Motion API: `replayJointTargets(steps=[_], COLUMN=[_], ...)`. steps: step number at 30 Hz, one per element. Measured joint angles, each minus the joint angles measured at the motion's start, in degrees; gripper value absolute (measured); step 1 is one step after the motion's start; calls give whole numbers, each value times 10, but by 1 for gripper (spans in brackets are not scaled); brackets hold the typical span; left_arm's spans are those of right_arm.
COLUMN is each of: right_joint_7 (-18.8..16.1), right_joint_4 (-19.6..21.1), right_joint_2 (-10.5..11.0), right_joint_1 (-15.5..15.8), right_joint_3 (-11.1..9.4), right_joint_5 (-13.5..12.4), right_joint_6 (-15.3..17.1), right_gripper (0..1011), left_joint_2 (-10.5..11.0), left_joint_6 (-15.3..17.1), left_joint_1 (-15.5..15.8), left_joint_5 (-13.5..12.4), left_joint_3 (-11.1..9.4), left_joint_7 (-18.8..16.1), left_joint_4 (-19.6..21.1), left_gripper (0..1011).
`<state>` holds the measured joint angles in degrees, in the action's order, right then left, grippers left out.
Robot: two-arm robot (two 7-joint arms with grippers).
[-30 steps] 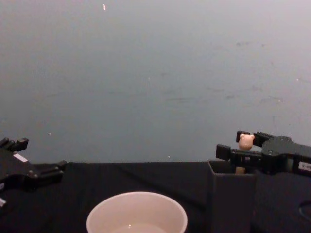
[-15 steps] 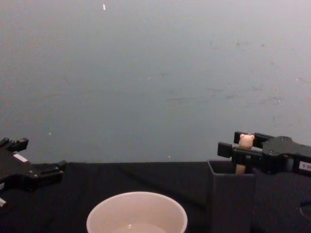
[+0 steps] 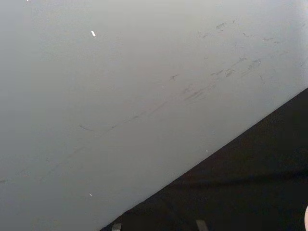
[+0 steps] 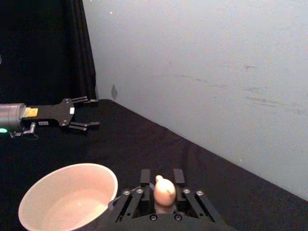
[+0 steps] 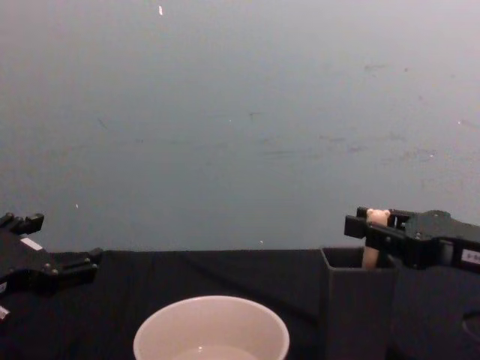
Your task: Pick up the stirring spoon with one hand, stir inside the cup, then place it back in its original position.
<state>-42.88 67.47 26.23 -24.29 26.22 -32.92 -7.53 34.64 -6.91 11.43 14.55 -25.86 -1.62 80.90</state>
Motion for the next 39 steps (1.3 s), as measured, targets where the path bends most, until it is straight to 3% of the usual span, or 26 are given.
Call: replayJointTargets(steps=[4, 21, 39], right_joint_7=[0, 2, 28], right_joint_4=[0, 3, 98], right_joint_2=[0, 0, 14], right_joint_1=[0, 1, 24], right_joint_3=[0, -1, -38], right_joint_5=[0, 0, -23], right_joint_6=[0, 0, -16], right_gripper=[222, 218, 218], left_joint_2=[0, 0, 0], left_joint_6=[0, 0, 0], left_joint_1=[0, 0, 0], left_joint_5=[0, 0, 0], left_joint_3=[0, 0, 0], left_joint_7=[0, 0, 0], left_joint_4=[0, 0, 0], left_gripper=[1001, 1001, 1001])
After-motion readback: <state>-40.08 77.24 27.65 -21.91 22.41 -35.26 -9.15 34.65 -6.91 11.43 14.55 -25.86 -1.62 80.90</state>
